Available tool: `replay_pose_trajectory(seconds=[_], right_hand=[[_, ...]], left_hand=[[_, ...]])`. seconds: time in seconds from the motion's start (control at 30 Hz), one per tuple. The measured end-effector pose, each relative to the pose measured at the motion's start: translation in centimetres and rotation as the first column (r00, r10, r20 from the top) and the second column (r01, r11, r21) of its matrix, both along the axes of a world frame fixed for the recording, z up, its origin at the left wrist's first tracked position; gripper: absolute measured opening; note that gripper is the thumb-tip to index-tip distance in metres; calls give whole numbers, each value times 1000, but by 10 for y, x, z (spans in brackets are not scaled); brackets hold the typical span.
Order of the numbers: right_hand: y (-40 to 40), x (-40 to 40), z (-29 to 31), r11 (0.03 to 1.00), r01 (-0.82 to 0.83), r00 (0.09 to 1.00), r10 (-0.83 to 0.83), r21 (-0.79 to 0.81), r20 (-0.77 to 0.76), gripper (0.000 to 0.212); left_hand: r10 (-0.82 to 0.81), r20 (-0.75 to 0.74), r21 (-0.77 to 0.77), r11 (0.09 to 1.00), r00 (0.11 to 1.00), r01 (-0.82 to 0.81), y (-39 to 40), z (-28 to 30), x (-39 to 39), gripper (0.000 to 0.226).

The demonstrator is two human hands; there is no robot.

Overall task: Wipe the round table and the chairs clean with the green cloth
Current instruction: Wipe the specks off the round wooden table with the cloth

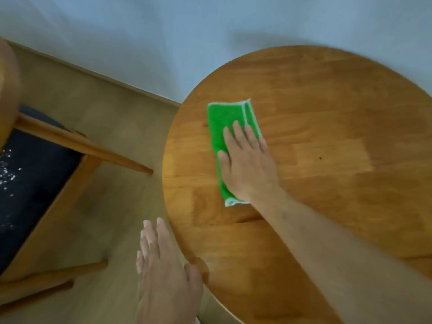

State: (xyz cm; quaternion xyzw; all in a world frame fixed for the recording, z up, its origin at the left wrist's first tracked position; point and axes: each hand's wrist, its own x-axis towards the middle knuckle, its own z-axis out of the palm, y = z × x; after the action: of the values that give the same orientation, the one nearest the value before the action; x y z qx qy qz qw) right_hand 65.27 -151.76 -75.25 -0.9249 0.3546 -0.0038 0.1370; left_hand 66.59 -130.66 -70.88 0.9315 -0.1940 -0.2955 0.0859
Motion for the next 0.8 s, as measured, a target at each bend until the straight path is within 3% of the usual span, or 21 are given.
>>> replay_pose_trajectory(seconds=[0.13,0.3,0.43,0.5,0.63,0.73,0.8], right_hand=[[-84,-10,4,940,339,938,-341,-34,-63,61],[-87,20,4,894,446,884,-448,-43,-133,66],[-27,63,5,990,123,985,-131,-70,-116,69],[17,75,3,996,-54,995,49,-64,-86,69],[94,58,-2,953,-299,953,296,-47,-61,69],[135,19,-5,890,-454,890,453,-35,-46,57],[151,-4,-2,886,-464,886,463,14,32,45]], left_hand=[[-38,-16,-70,997,999,37,-9,-6,7,85],[-83,-64,-156,985,994,73,-6,-13,13,80],[-98,-138,-282,958,986,56,7,-14,22,76],[-29,-208,-327,944,978,-41,15,-13,25,73],[196,-291,-359,885,936,-297,31,-11,32,62],[301,-432,-438,754,850,-489,31,-9,40,54],[356,-541,-414,676,762,-610,34,-11,40,43]])
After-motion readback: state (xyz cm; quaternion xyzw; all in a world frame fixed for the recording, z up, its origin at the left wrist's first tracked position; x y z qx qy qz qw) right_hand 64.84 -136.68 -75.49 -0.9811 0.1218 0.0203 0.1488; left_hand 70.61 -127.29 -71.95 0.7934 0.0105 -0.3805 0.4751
